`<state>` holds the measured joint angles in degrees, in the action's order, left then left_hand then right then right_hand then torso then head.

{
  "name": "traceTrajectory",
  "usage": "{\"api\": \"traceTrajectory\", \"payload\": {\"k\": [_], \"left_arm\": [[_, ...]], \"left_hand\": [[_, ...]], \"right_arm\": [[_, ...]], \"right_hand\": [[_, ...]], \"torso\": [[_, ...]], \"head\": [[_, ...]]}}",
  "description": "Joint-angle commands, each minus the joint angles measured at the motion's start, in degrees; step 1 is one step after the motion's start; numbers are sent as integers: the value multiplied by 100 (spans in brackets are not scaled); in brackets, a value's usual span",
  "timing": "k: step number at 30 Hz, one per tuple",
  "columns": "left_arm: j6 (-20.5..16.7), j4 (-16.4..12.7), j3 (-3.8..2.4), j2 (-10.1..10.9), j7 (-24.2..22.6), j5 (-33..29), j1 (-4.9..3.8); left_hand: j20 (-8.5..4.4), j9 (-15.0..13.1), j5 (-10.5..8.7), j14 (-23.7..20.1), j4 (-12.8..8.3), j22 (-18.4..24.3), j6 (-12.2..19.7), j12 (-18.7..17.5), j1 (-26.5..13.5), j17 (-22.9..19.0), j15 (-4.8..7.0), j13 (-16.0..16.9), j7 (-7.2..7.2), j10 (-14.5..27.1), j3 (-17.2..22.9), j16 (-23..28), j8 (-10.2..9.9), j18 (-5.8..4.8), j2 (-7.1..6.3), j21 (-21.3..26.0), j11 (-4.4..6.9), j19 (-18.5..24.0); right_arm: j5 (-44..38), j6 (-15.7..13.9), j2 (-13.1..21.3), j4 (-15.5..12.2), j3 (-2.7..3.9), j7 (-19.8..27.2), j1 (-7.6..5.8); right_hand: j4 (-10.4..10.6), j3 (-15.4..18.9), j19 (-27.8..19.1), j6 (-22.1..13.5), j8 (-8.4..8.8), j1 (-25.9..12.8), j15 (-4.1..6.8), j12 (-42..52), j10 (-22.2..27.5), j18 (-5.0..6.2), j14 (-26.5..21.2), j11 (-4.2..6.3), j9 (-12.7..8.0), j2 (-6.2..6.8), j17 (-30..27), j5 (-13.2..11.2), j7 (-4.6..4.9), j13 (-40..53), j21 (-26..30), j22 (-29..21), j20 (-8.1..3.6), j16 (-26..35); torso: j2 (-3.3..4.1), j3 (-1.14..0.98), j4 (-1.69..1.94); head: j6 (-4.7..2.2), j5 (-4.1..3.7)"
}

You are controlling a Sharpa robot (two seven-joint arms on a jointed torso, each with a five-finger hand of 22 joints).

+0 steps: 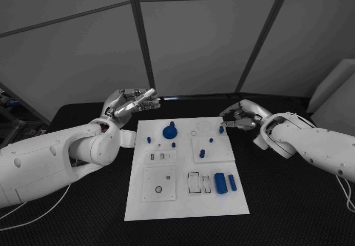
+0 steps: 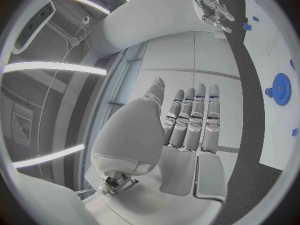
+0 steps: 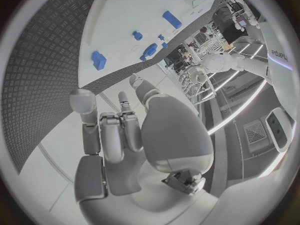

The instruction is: Assemble the parts on the task board

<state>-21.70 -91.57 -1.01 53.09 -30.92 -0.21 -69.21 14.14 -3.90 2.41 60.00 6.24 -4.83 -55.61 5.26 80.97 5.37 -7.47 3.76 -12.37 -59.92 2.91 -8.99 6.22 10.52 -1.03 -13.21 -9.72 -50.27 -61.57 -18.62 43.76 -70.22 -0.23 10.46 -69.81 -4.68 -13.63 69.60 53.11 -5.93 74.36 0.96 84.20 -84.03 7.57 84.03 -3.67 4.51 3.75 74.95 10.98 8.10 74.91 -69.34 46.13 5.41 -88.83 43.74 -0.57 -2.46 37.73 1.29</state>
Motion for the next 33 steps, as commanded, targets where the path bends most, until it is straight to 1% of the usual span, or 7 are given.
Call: {"api": "traceTrajectory", "payload": {"k": [1,2,4,13,18,24,33], "left_arm": [[101,10,-5,-22,-14,11,0],[104,12,-5,-27,-13,11,1],[108,16,-5,-33,-13,10,3],[117,30,-5,-49,-10,10,7],[118,43,-5,-49,-10,10,9],[118,55,-5,-44,-10,10,11],[120,76,-5,-51,-8,10,16]], "left_hand": [[1,1,28,53,-36,6,-53,-9,15,-6,-5,6,1,-44,-3,19,-21,3,51,23,11,-34],[1,1,28,54,-37,7,-54,-9,15,-6,-5,6,2,-45,-4,19,-21,3,51,23,11,-34],[1,1,28,54,-37,7,-54,-9,15,-6,-5,6,2,-45,-4,19,-21,3,51,24,11,-35],[1,2,28,56,-39,8,-55,-11,15,-6,-4,5,2,-47,-4,19,-23,3,51,24,11,-36],[1,2,28,56,-39,8,-55,-11,15,-6,-4,5,2,-47,-4,19,-23,3,51,24,11,-36],[1,2,28,56,-39,8,-55,-11,15,-6,-4,5,2,-47,-4,19,-23,3,51,24,11,-36],[0,2,28,60,-43,9,-56,-15,16,-6,-4,4,2,-48,-6,21,-26,3,51,25,11,-38]], "right_arm": [[-56,260,-133,188,3,128,-5],[-100,256,-171,244,3,116,-5],[-159,244,-227,325,3,96,-3],[-441,292,-438,689,1,-51,3],[-563,352,-458,714,1,-99,32],[-653,392,-425,689,0,-152,58],[-693,425,-372,686,-1,-183,149]], "right_hand": [[-51,4,1,42,15,63,39,-23,-20,14,508,23,3,28,1154,26,12,679,5,12,-52,13],[-54,7,2,37,20,64,37,-25,-18,13,508,21,2,32,1154,27,15,676,5,12,-53,13],[-59,17,3,23,34,64,29,-31,-13,12,508,15,-4,39,1153,27,24,669,6,9,-51,14],[-89,39,7,-39,94,85,-1,-39,-7,8,514,-3,-24,46,1173,38,48,661,9,6,-34,7],[-101,47,9,-56,110,94,-9,-38,-9,7,515,-8,-29,52,1177,42,52,664,8,8,-28,6],[-105,60,16,-69,122,89,-17,-33,-13,5,519,-12,-32,60,1191,41,58,671,2,19,-22,0],[-101,77,26,-75,131,73,-25,-18,-27,2,524,-17,-33,67,1209,38,64,690,-6,36,-15,-6]], "torso": [[10,3,11],[5,11,11],[3,13,14],[3,12,7],[2,6,2],[-7,14,0],[-3,5,5]], "head": [[26,-47],[32,-51],[36,-59],[83,-66],[115,-46],[129,-48],[151,-46]]}}
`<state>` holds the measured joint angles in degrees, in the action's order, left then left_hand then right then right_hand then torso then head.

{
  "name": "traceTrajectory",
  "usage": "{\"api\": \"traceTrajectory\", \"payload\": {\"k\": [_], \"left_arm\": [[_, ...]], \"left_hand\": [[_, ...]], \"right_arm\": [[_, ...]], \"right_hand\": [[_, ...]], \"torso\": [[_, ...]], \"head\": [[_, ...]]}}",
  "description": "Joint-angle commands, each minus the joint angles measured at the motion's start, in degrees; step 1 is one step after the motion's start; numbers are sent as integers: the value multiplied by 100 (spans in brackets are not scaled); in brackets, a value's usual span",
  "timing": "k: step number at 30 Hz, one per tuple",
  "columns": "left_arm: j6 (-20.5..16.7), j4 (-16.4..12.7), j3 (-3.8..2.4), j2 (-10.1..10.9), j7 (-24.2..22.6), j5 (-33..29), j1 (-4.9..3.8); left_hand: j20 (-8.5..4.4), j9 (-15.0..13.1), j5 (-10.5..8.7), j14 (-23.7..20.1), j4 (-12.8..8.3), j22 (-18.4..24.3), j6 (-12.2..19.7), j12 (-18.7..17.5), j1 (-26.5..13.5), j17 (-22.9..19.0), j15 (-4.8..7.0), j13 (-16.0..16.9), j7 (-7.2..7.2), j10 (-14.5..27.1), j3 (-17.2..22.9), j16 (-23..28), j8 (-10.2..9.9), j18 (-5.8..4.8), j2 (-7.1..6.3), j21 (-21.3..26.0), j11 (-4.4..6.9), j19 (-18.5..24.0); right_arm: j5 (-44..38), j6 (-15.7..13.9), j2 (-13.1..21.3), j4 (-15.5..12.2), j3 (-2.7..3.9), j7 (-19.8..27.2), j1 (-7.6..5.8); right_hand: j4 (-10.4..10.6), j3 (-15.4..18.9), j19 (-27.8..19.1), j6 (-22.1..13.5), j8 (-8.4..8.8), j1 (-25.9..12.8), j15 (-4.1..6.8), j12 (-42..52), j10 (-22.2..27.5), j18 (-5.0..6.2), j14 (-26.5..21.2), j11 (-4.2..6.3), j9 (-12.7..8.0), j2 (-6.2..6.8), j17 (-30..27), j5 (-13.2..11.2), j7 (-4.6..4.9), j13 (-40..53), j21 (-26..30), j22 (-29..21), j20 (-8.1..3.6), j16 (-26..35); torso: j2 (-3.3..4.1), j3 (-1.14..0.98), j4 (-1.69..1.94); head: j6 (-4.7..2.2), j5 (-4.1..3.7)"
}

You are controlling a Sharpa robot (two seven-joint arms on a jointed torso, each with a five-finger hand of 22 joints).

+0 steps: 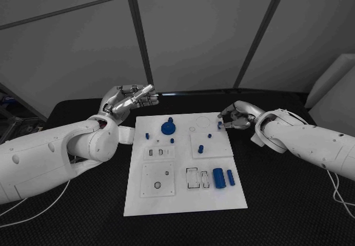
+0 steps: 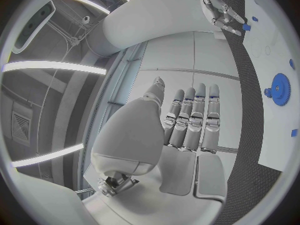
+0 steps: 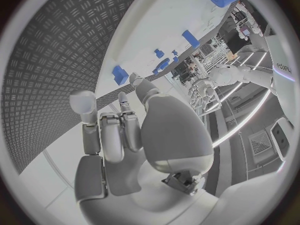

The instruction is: Assemble the parts on the task board

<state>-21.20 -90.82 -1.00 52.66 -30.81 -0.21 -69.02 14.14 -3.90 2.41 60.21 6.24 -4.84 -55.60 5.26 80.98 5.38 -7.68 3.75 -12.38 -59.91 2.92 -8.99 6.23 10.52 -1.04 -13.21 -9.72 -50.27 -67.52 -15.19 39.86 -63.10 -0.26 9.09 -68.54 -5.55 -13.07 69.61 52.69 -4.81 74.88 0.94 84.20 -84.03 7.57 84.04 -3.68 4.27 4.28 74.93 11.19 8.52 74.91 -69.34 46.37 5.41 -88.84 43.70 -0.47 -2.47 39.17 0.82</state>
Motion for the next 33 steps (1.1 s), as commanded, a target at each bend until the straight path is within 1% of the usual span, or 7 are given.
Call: {"api": "traceTrajectory", "payload": {"k": [1,3,13,21,27,30,33], "left_arm": [[70,7,-6,-9,-18,10,-2],[70,12,-6,-10,-18,10,-1],[70,40,-6,-17,-18,10,6],[74,53,-6,-25,-15,10,8],[79,61,-6,-28,-12,10,9],[86,64,-6,-30,-6,10,9],[90,67,-6,-32,-2,10,10]], "left_hand": [[0,3,28,40,-45,11,-56,-16,16,-7,18,5,2,-48,-6,21,-27,3,52,26,12,-40],[0,3,28,40,-45,11,-56,-16,16,-7,18,5,2,-48,-6,21,-27,3,52,26,12,-40],[0,3,28,40,-45,11,-56,-16,16,-7,18,5,2,-48,-6,21,-27,3,52,26,12,-40],[0,3,28,40,-45,11,-56,-16,16,-7,18,5,2,-48,-6,21,-27,3,52,26,12,-40],[0,3,28,40,-45,11,-56,-16,16,-7,18,5,2,-48,-6,21,-27,3,52,26,12,-40],[0,3,28,40,-45,11,-56,-16,16,-7,18,5,2,-48,-6,21,-27,3,52,26,12,-40],[-1,4,28,44,-51,14,-56,-24,17,-7,18,3,-1,-47,-8,25,-34,3,55,28,10,-44]], "right_arm": [[-101,86,28,-42,2,-49,45],[-102,89,34,-51,2,-51,63],[-106,79,22,-9,2,-67,120],[-106,37,-18,35,2,-86,129],[-76,-31,-49,99,3,-104,130],[-61,-58,-61,116,3,-107,131],[-46,-74,-74,126,3,-109,131]], "right_hand": [[-14,22,25,-33,19,22,-23,-18,-27,2,523,-17,-9,14,1211,17,22,690,-6,11,-15,-6],[-13,23,26,-32,19,20,-24,-17,-28,1,524,-18,-9,14,1213,17,23,693,-7,13,-15,-7],[-5,34,34,-20,17,5,-33,-4,-40,-1,527,-25,-6,5,1226,20,32,709,-13,25,-8,-12],[12,27,51,87,-13,1,-54,19,-62,-2,532,-48,12,-91,1244,12,55,738,-28,47,17,-19],[49,-13,70,268,-70,-22,-68,49,-90,-5,538,-67,37,-224,1268,-14,77,778,-46,76,33,-28],[59,-38,79,360,-96,-27,-71,62,-103,-7,541,-67,47,-274,1280,-43,75,796,-56,90,38,-32],[61,-52,84,418,-110,-29,-68,70,-110,-7,542,-61,53,-297,1286,-67,65,805,-63,101,38,-35]], "torso": [[1,-4,6],[-1,-1,3],[0,-1,9],[-2,-1,11],[-2,-1,9],[-1,-2,10],[-2,-3,7]], "head": [[8,0],[13,1],[18,7],[19,10],[26,10],[35,10],[36,11]]}}
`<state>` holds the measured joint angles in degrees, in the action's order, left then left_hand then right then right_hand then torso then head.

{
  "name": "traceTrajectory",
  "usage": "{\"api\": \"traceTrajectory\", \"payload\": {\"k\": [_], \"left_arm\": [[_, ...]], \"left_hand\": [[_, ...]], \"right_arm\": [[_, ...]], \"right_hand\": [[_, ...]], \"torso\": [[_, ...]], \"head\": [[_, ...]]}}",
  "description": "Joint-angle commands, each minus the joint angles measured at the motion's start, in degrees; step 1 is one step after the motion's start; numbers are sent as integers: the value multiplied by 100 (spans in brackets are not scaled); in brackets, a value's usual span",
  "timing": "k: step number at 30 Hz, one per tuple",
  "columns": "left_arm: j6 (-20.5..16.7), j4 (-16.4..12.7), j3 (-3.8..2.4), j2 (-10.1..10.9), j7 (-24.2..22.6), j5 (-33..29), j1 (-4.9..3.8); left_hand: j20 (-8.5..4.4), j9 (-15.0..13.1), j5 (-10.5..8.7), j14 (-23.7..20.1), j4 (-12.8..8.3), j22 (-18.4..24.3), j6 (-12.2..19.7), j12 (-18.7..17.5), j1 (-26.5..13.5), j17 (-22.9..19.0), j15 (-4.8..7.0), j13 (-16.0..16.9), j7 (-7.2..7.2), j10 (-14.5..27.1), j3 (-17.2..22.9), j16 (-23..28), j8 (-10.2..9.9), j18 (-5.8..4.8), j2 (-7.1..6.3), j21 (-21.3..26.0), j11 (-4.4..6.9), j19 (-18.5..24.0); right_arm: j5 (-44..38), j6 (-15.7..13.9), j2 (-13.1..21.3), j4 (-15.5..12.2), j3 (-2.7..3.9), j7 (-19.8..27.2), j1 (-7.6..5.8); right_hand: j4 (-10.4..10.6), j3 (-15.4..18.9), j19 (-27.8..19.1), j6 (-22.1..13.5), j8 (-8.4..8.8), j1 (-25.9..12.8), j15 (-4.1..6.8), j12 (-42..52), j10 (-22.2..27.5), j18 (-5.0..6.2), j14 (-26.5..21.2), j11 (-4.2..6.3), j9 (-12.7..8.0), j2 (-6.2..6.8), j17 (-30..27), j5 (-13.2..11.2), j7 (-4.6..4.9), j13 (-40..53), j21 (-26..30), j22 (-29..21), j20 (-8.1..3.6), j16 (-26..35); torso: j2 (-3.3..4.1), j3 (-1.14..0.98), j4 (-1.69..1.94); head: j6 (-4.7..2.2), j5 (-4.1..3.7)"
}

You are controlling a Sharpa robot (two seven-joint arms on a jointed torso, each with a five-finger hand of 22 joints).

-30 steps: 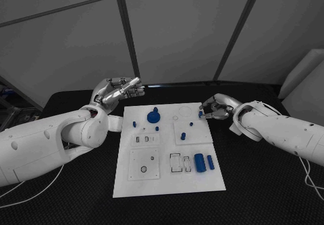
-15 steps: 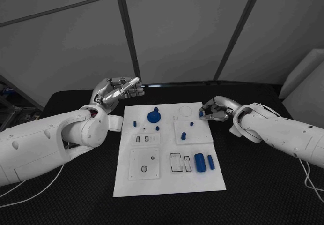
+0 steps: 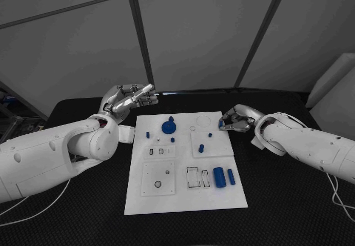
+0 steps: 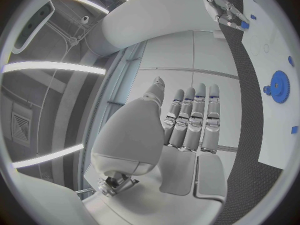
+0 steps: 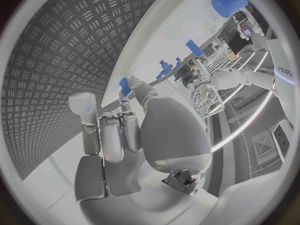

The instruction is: Assemble the parts on the task board

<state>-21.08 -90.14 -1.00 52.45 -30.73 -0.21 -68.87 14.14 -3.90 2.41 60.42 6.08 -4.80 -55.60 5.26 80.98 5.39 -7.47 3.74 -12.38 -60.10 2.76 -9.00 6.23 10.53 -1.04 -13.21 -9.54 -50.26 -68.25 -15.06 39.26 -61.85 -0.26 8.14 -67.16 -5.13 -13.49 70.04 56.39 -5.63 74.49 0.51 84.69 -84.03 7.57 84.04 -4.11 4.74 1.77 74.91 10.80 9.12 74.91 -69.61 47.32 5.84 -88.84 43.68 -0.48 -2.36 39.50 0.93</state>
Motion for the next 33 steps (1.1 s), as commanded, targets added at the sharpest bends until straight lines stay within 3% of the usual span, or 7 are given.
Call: {"api": "traceTrajectory", "payload": {"k": [1,9,16,27,33], "left_arm": [[80,0,-5,-12,-7,10,-5],[96,6,-5,-20,6,10,-3],[106,8,-5,-26,16,10,-1],[111,5,-5,-24,25,10,1],[111,3,-5,-23,26,10,1]], "left_hand": [[-1,4,28,23,-35,9,-56,-24,16,-7,-3,3,0,-28,8,25,-34,2,55,28,-8,-44],[-1,4,28,23,-35,9,-56,-24,16,-7,-3,3,0,-28,8,25,-34,2,55,28,-8,-44],[-2,5,28,25,-37,11,-54,-30,13,-8,-4,2,-4,-26,5,28,-39,2,56,30,-11,-45],[-2,7,28,25,-40,12,-52,-36,11,-8,-4,1,-7,-23,3,31,-44,2,56,32,-13,-47],[-2,7,28,25,-40,12,-52,-36,11,-8,-4,1,-7,-23,3,31,-44,2,56,32,-13,-47]], "right_arm": [[33,-92,-19,4,3,-16,-8],[53,-148,-62,33,4,-51,-8],[53,-218,-103,57,4,-149,-8],[32,-186,-134,75,5,-269,-8],[8,-156,-148,73,5,-307,-8]], "right_hand": [[21,-16,41,67,-33,8,-22,22,-111,-7,542,-15,8,-54,1290,-36,2,807,-37,6,-6,-36],[19,-41,48,145,-45,10,-11,31,-119,-8,547,2,12,-87,1309,-88,-18,818,-46,20,-14,-43],[17,-12,48,148,-19,-30,-9,23,-113,-8,546,8,0,-27,1305,-141,-21,809,-47,18,-18,-41],[-23,35,13,-142,176,-39,-70,-71,-12,-5,538,-45,-74,82,1277,-139,49,690,-15,-39,23,-30],[-32,53,3,-211,198,-37,-86,-95,15,-1,536,-62,-81,101,1271,-135,66,660,-6,-55,39,-28]], "torso": [[-1,-1,-5],[-2,-3,-3],[-1,-1,-2],[-2,-2,-1],[-2,-4,-1]], "head": [[5,2],[15,-7],[16,-12],[17,-3],[18,0]]}}
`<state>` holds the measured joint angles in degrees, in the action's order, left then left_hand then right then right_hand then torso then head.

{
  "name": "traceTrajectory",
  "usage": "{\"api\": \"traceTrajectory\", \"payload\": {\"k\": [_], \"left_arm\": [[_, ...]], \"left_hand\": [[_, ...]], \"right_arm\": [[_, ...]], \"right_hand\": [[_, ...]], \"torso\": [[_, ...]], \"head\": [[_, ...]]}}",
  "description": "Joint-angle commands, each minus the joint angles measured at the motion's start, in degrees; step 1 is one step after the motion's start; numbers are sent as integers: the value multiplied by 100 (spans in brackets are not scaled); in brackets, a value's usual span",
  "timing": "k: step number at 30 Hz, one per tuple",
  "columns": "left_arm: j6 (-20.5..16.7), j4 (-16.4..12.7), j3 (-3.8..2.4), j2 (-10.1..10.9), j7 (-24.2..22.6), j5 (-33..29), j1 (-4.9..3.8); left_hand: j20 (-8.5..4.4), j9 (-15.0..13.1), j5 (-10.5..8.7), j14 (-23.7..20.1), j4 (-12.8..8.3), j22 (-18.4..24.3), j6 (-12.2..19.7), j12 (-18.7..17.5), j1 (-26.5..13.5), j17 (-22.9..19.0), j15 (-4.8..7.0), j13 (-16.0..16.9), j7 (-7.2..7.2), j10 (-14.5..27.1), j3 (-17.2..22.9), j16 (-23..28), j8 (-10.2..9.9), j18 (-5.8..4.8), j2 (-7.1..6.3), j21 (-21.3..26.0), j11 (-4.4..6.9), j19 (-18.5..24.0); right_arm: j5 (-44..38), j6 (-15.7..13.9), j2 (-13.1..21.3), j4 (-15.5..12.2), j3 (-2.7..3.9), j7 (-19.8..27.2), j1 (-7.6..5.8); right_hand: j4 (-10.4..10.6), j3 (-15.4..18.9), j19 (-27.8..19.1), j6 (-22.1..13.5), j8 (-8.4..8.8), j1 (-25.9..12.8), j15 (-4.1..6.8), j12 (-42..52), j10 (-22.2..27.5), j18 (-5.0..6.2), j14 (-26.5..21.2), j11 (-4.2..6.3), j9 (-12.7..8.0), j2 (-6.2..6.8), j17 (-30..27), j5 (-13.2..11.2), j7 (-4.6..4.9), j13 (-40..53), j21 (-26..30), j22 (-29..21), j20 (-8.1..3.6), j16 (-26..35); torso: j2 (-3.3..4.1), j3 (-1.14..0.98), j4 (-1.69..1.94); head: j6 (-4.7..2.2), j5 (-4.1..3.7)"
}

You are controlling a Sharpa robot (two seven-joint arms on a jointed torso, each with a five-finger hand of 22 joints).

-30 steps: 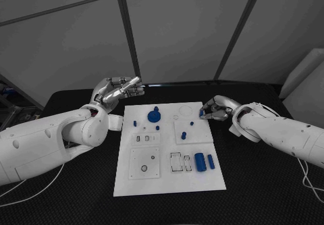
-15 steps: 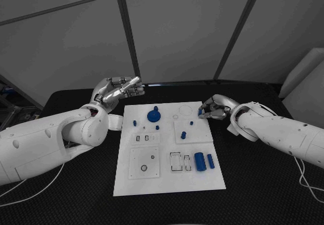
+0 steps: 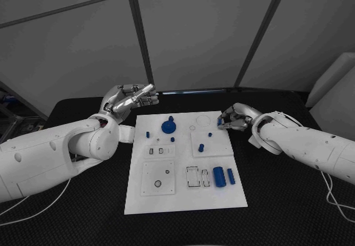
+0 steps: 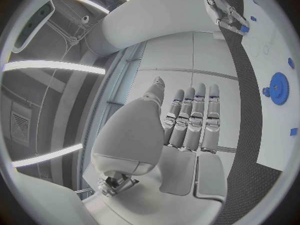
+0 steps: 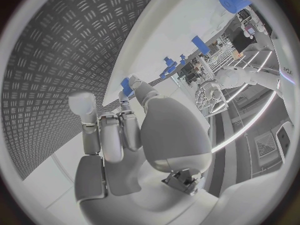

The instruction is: Assemble the parts on the task board

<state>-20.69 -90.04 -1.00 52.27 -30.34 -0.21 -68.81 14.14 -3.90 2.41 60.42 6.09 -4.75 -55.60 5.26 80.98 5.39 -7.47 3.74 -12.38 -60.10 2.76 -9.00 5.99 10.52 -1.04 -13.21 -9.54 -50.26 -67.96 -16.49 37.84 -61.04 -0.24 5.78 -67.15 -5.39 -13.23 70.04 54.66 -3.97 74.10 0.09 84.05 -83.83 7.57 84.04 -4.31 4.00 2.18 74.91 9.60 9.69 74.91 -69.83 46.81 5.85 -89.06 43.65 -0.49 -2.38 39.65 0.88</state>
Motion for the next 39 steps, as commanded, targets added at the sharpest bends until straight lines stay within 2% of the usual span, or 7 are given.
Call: {"api": "traceTrajectory", "payload": {"k": [1,12,18,32,36,39], "left_arm": [[72,-8,-5,-5,-14,10,-6],[75,-3,-5,-6,-15,10,-6],[78,0,-5,-7,-15,10,-5],[84,-7,-5,-5,-13,10,-5],[87,-5,-5,-7,-12,10,-5],[87,-3,-5,-6,-12,10,-4]], "left_hand": [[-2,6,28,25,-40,7,-52,-36,11,-9,-4,1,-7,-24,3,31,-21,2,56,32,-12,-47],[-2,6,28,25,-40,7,-52,-36,11,-9,-4,1,-7,-24,3,31,-21,2,56,32,-12,-47],[-2,6,28,25,-40,7,-52,-36,11,-9,-4,1,-7,-24,3,31,-21,2,56,32,-12,-47],[-2,9,28,27,-48,11,-46,-50,11,-10,-6,-2,-12,-16,-1,38,-33,1,59,36,-17,-50],[-2,9,28,27,-48,11,-46,-50,11,-10,-6,-2,-12,-16,-1,38,-33,1,59,36,-17,-50],[-2,9,28,27,-48,11,-46,-50,11,-10,-6,-2,-12,-16,-1,38,-33,1,59,36,-17,-50]], "right_arm": [[-23,-10,-9,-8,3,-74,-8],[-36,-26,-33,-5,4,-97,-8],[-38,-72,-43,2,4,-106,-8],[-38,-209,-52,7,4,-146,-8],[-38,-267,-55,-1,4,-138,-8],[-33,-304,-50,-27,4,-126,-8]], "right_hand": [[-7,30,4,-52,34,1,-47,-34,-2,-2,538,-45,-8,63,1276,-16,12,656,16,-3,41,-7],[-8,39,3,-81,38,-1,-53,-34,0,-2,538,-52,-10,69,1277,-15,18,657,16,-1,47,-8],[27,53,10,33,-41,-36,-55,-8,-23,0,541,-45,24,27,1291,-9,2,689,8,11,58,-13],[87,-36,36,421,-259,-29,26,55,-87,0,550,60,100,-185,1323,-31,-122,768,-15,43,0,-25],[71,-147,47,491,-295,31,62,64,-100,-4,554,98,107,-306,1342,-160,-160,783,-25,59,-35,-31],[60,-186,50,499,-298,50,70,69,-106,-5,557,105,106,-335,1350,-181,-168,791,-28,64,-44,-35]], "torso": [[1,-3,1],[1,-3,2],[-1,-3,0],[0,-3,-1],[0,-5,1],[-3,-5,-2]], "head": [[3,5],[7,10],[10,14],[26,14],[35,18],[35,20]]}}
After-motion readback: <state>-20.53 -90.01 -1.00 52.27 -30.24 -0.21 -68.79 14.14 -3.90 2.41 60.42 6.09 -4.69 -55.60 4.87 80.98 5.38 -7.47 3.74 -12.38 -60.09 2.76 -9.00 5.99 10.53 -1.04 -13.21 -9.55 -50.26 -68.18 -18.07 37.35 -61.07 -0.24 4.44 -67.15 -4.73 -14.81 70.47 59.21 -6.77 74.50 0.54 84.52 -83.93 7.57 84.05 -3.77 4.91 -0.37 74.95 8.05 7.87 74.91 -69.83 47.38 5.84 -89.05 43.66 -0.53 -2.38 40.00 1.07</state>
